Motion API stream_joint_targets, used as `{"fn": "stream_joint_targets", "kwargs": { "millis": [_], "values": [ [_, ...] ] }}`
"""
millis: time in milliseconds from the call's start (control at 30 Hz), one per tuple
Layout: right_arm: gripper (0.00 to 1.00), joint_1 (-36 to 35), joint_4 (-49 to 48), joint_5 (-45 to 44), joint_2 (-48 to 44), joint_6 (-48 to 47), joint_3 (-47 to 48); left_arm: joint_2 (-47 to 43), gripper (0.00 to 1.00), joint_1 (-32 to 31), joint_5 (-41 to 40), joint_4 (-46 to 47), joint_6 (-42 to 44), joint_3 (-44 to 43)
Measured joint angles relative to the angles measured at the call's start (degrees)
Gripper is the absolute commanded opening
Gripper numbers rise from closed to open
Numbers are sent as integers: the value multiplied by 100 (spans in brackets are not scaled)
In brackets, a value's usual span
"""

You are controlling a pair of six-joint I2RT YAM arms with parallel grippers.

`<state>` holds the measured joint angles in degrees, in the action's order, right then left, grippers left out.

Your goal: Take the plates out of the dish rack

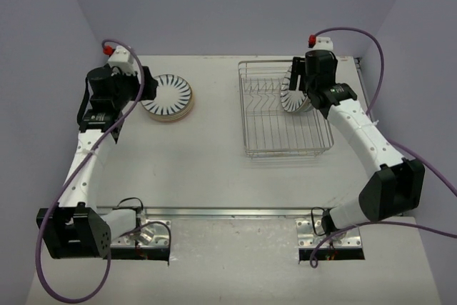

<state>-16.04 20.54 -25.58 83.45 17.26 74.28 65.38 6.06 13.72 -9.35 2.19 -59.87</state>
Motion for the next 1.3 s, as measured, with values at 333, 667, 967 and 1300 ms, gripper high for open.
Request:
{"fn": "stream_joint_targets", "kwargs": {
  "millis": [333, 667, 967, 1300],
  "values": [
    [73, 365, -166, 155, 735, -16, 23, 2, 73, -916, -348, -89, 184, 180],
    [72, 370, -308, 319, 1398, -15, 313, 31, 73, -1174, -522, -65, 180, 183],
    [69, 463, -443, 498, 1916, 72, 493, 55, 73, -1178, -569, -57, 180, 183],
    [28, 542, -1110, 984, 1895, -7, 170, 80, 73, -1178, -561, -14, 132, 183]
  ]
}}
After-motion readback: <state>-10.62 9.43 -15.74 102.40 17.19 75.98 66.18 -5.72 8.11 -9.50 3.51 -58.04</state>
